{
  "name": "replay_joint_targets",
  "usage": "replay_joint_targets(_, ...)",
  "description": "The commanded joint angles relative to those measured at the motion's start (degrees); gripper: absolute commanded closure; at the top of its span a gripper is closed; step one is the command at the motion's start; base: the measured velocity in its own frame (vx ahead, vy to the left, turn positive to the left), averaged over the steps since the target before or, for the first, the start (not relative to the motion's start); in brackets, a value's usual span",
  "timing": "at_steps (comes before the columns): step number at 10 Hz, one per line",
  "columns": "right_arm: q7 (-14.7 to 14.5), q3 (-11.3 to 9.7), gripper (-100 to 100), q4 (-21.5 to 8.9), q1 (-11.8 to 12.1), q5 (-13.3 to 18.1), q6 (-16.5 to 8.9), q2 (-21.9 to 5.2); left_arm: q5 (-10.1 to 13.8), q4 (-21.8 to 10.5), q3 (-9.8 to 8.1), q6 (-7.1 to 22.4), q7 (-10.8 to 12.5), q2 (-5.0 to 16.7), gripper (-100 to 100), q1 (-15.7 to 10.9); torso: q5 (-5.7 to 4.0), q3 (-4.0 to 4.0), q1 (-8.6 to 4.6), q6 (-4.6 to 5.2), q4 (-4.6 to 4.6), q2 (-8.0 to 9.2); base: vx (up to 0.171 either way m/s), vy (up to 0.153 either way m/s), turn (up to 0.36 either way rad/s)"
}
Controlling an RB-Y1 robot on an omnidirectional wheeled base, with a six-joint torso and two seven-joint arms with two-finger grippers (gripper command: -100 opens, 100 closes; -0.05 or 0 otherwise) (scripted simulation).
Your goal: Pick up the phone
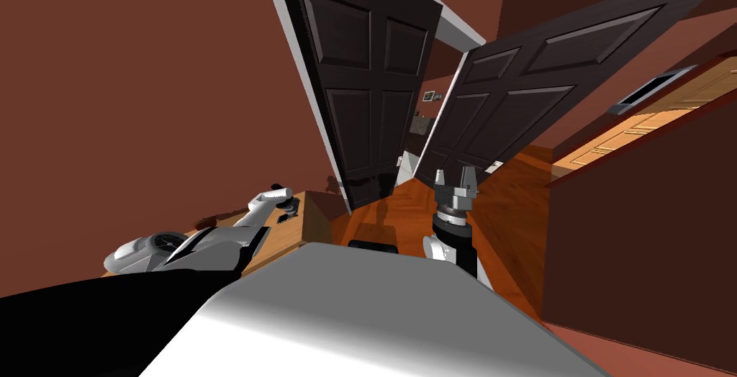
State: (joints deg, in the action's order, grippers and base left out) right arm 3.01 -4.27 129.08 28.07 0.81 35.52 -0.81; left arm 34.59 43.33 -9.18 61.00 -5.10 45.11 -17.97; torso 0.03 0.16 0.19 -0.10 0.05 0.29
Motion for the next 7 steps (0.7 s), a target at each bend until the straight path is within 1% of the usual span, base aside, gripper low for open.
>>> replay_joint_targets(1,0.0,0.0,0,0.0,0.0,0.0,0.0,0.0,0.6,-1.9,0.19,1.2,0.1,0.2,-100,-1.0,0.00,0.00,0.00,0.00,0.00,0.00,-0.022,0.045,-0.021)
replay_joint_targets(2,0.0,0.0,0,0.0,0.0,0.0,0.0,0.0,1.9,-4.0,0.35,3.3,0.3,0.9,-100,-2.3,0.00,-0.01,-0.03,0.00,0.00,-0.03,-0.012,0.053,-0.021)
replay_joint_targets(3,0.0,0.0,0,0.0,0.0,0.0,0.0,0.0,1.9,-4.2,0.35,3.3,0.3,0.9,-100,-2.3,0.00,-0.03,0.00,0.00,-0.01,-0.06,-0.010,0.051,-0.014)
replay_joint_targets(4,0.0,0.0,0,0.0,0.0,0.0,0.0,0.0,3.1,-6.2,0.53,5.2,0.5,1.5,-100,-3.5,0.01,-0.04,-0.01,0.00,-0.01,-0.08,-0.015,0.070,-0.011)
replay_joint_targets(5,0.0,0.0,0,0.0,0.0,0.0,0.0,0.0,3.1,-6.4,0.53,5.2,0.5,1.5,-100,-3.5,0.01,-0.04,0.05,0.00,-0.01,-0.07,-0.018,0.067,-0.011)
replay_joint_targets(6,0.0,0.0,0,0.0,0.0,0.0,0.0,0.0,4.3,-8.4,0.72,6.9,0.6,2.1,-100,-4.5,0.02,-0.03,0.05,-0.01,-0.01,-0.06,-0.028,0.093,-0.003)
replay_joint_targets(7,0.0,0.0,0,0.0,0.0,0.0,0.0,0.0,5.3,-10.2,0.91,8.4,0.8,2.6,-100,-5.4,0.03,-0.01,0.14,-0.01,0.00,-0.02,-0.024,0.140,-0.003)
